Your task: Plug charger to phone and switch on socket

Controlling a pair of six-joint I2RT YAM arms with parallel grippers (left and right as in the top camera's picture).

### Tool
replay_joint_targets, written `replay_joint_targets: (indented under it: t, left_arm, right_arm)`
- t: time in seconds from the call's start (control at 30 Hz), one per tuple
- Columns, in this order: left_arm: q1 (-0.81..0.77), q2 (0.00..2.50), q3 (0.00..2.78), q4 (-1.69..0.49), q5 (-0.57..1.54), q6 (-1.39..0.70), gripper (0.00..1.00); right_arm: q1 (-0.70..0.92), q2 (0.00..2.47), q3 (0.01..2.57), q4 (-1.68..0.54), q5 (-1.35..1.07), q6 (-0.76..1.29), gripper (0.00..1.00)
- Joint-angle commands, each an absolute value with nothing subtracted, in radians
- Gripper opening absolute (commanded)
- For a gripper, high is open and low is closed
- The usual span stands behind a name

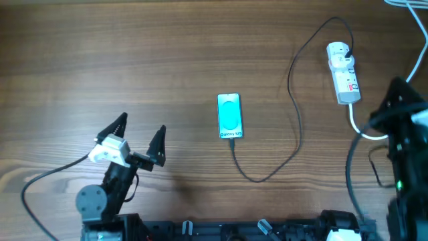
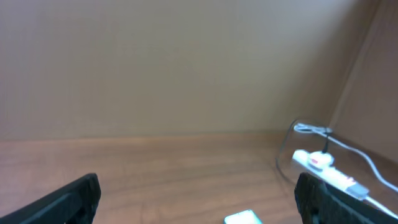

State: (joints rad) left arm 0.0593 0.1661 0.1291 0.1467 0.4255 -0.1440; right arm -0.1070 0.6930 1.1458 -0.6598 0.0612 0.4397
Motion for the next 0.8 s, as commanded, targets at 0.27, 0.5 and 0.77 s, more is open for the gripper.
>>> replay_joint_targets:
  t: [0.27,0.5,0.77]
  left_arm:
    - [0.064,0.162,0.016,0.115,0.433,-0.165,1.00]
    - [0.064,0.162,0.016,-0.030,0.434,-0.165,1.00]
    - [0.064,0.186,0.016,-0.065,0.434,-0.165,1.00]
  right_arm:
    - [-0.104,0.524,1.151,-0.746,0.078,0.418,0.24]
    - [-0.104,0.482,1.151,-0.775,0.066,0.419,0.58]
    - [-0.104,0.482,1.152,-0.788,-0.004,0.420,1.00]
